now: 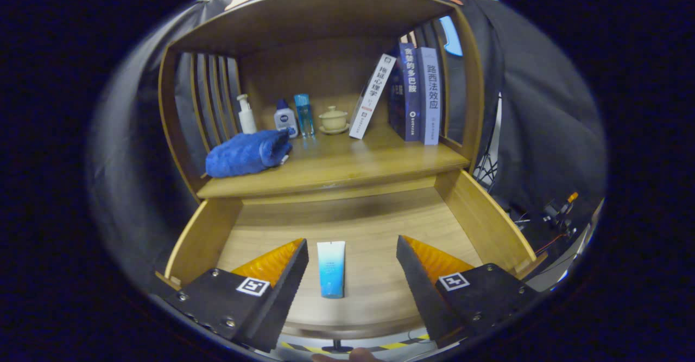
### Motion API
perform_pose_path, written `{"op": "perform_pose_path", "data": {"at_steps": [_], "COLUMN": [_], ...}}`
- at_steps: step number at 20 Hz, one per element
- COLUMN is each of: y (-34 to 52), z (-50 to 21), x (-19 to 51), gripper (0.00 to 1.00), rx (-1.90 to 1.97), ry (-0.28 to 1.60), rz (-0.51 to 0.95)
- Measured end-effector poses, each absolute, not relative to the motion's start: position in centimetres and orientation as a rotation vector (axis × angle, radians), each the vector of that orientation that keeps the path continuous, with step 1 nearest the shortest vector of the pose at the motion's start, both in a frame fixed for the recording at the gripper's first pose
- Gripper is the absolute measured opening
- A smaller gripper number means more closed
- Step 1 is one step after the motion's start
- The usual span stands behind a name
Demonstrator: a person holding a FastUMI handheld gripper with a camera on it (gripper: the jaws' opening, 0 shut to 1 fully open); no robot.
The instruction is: Pull open the drawer, take out the items inside it, and place them on the countertop above the cabinet.
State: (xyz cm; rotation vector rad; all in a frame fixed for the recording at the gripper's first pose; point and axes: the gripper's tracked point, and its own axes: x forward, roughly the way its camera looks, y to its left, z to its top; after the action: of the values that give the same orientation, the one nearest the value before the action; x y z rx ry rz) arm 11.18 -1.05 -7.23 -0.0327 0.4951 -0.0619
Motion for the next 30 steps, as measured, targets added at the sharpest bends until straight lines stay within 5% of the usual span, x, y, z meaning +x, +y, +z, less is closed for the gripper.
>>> {"op": "perform_pose_path", "data": {"at_steps": [11,16,19,21,24,30], "y": [0.5,1.4,1.3,1.4,1.3,1.5], "z": [-15.9,-18.5,-19.9,-21.5,-20.7,-17.2], "x": [12.6,12.5,12.3,11.8,11.8,12.8], "gripper": [0.98,0.89,0.71,0.71,0.41,0.36], "rx": [-0.311,-0.193,-0.136,-0.131,-0.14,-0.126], "ry": [0.84,1.045,1.136,1.191,1.174,0.94], "rz": [0.033,0.026,-0.028,-0.024,-0.016,0.047]}}
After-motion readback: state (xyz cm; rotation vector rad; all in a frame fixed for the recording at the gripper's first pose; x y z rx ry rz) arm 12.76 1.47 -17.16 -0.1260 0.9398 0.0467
